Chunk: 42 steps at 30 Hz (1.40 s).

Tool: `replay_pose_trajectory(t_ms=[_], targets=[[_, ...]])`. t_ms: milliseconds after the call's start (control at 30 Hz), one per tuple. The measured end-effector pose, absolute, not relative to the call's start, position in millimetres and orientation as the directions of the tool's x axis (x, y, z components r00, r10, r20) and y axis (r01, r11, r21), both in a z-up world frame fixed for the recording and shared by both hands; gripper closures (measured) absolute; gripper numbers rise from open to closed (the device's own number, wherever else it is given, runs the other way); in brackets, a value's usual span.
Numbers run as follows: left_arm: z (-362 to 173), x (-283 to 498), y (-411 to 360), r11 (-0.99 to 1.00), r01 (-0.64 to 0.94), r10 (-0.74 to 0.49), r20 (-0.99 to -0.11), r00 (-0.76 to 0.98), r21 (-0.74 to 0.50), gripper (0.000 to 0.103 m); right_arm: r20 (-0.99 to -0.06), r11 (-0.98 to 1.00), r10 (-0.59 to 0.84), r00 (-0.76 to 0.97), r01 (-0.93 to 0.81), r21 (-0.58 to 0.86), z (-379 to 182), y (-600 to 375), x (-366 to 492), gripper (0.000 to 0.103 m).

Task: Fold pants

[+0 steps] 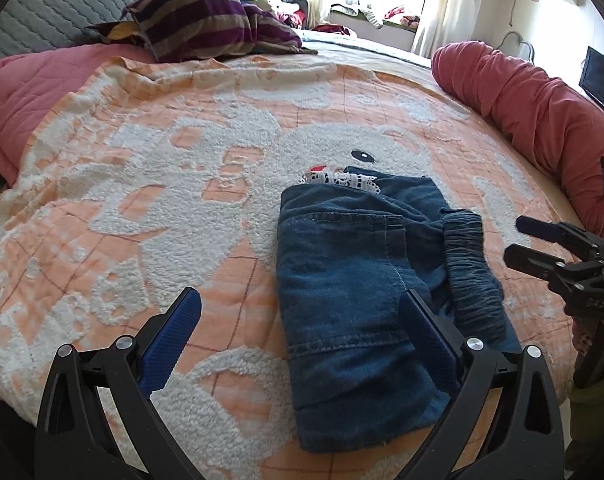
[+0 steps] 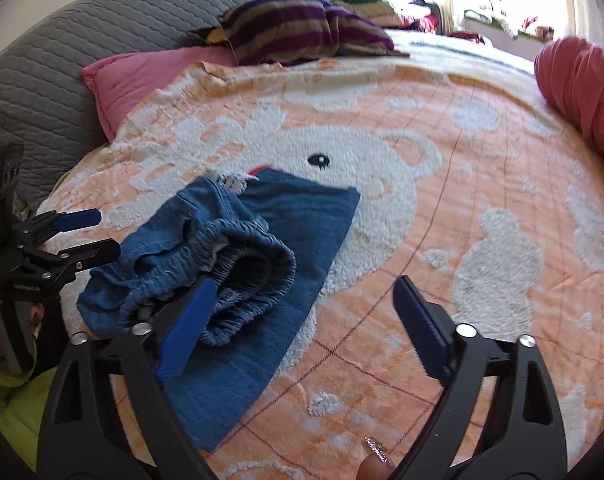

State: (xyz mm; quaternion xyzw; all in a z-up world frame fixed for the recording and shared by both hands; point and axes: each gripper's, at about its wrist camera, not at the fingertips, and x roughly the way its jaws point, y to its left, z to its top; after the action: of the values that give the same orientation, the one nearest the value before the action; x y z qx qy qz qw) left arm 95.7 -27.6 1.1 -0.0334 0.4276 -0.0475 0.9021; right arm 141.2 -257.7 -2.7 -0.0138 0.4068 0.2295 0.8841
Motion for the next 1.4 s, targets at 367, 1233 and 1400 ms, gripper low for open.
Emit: replay_pose_trajectory(t_ms=[367,1233,1400], targets=[[-21,124,-31,0.984,0.1,-0.179,-0.787,0.591,-0.149,0.005,-0.772,0.854,0.478,0.419,-0.429,0.296,-37,-248,177,0.057],[-36,135,-48,0.952,0.177,-0.306,-0.79,0.531,-0.25,0.056,-0.736,0.798,0.556,0.386,-0.495,0.343,-44,-233,185,0.068],[-29,132,-50,0.955,0.19,-0.295,-0.781,0.551,-0.227,0.069,-0.72,0.798,0.536,0.441,-0.541,0.264,-30,-221,175,0.085]])
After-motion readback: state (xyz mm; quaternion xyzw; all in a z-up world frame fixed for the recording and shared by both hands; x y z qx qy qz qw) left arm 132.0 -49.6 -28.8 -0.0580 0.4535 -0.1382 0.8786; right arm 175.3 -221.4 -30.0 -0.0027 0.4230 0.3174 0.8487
